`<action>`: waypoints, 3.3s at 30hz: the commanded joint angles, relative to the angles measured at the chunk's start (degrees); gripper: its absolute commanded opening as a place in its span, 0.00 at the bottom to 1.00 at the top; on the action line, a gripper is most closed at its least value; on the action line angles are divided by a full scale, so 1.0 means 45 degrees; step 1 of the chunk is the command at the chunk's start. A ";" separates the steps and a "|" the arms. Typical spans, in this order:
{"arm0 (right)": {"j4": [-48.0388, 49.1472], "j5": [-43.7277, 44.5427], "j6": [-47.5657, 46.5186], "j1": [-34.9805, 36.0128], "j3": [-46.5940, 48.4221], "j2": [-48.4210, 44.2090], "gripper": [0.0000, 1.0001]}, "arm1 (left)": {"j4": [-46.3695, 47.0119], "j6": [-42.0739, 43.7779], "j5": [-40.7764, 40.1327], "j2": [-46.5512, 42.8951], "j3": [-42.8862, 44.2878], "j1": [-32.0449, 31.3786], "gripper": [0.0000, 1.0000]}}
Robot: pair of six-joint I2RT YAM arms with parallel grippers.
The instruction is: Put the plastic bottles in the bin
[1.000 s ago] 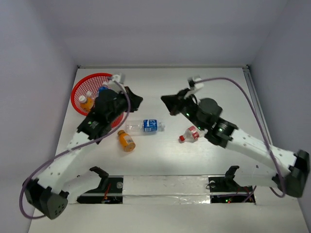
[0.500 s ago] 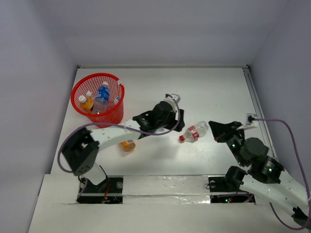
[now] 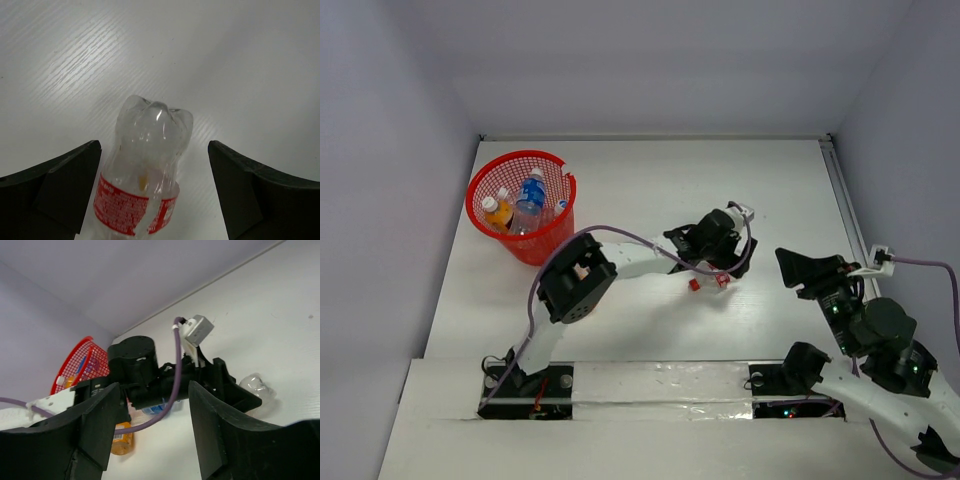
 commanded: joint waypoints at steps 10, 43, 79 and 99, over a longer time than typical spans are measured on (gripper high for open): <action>0.0783 -0.1669 -0.2036 0.0027 0.0831 -0.0135 0.68 | -0.0073 0.0500 -0.0777 0.0746 0.1045 -0.0057 0.53; 0.5492 -1.0091 -0.4190 0.2135 0.8230 2.0135 1.00 | -0.3003 -0.0904 -0.3142 -1.3671 -0.2898 1.1028 0.46; 0.5257 -0.8858 -0.3329 0.3016 0.7687 1.9810 0.50 | -0.3821 0.1731 -0.2535 -0.7225 -0.0068 1.3675 0.55; 0.6057 -0.7531 -0.2628 0.2412 1.3616 2.0293 0.46 | -0.5034 0.1146 -0.3024 -0.7886 -0.0381 1.3673 0.99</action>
